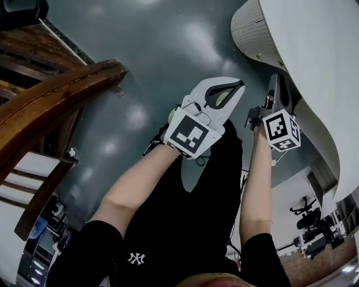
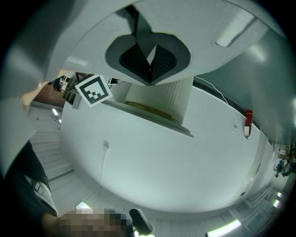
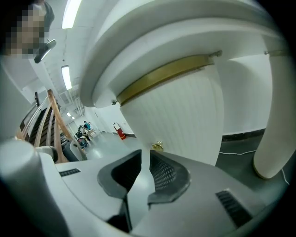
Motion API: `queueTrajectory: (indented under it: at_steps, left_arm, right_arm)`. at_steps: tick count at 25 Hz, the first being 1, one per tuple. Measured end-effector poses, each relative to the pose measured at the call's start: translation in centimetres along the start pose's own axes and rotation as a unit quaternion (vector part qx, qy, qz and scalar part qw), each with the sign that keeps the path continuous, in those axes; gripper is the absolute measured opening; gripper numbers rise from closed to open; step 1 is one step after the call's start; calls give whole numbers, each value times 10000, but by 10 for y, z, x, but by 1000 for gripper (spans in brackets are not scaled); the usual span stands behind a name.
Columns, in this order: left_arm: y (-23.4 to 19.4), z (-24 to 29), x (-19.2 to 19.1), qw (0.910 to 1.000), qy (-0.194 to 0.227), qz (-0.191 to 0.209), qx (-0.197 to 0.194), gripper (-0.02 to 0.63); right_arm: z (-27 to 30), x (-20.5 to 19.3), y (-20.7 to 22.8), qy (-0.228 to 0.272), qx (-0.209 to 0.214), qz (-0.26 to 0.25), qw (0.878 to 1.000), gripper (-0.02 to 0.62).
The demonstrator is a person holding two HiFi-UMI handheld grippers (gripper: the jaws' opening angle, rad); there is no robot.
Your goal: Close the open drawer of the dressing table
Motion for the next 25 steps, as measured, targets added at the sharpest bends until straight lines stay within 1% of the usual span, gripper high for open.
queueTrajectory:
  at_steps: [4, 9, 11, 17, 21, 25]
  left_arm:
    - [10, -18, 26, 10000, -49, -14, -6, 10]
    - [32, -47, 69, 9998, -50, 103, -145, 11]
    - [40, -54, 87, 9996, -19, 216, -203, 11]
    - [57, -78, 145, 9984, 136, 494, -237, 10]
    - [74, -97, 179, 9979, 218, 554, -243, 11]
    - [92, -115, 208, 9976, 316, 552, -268, 11]
  right_arm:
    - [-34, 9, -32, -61, 189, -66, 9998, 37]
    - [-81, 40, -93, 6, 619, -361, 9974, 28]
    - [-94, 56, -113, 87, 763, -458, 9960, 28]
    - [-137, 112, -161, 460, 1006, -637, 9918, 20]
    - [-170, 143, -188, 641, 1180, -757, 9881, 20]
    - [-199, 166, -210, 748, 1304, -882, 9847, 18]
Point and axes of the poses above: the fingertips, and each gripper's own axes: z forward along the fingers, y to its right, x out of its top, the point moved 1 cm from there along -z, backward along the fingers
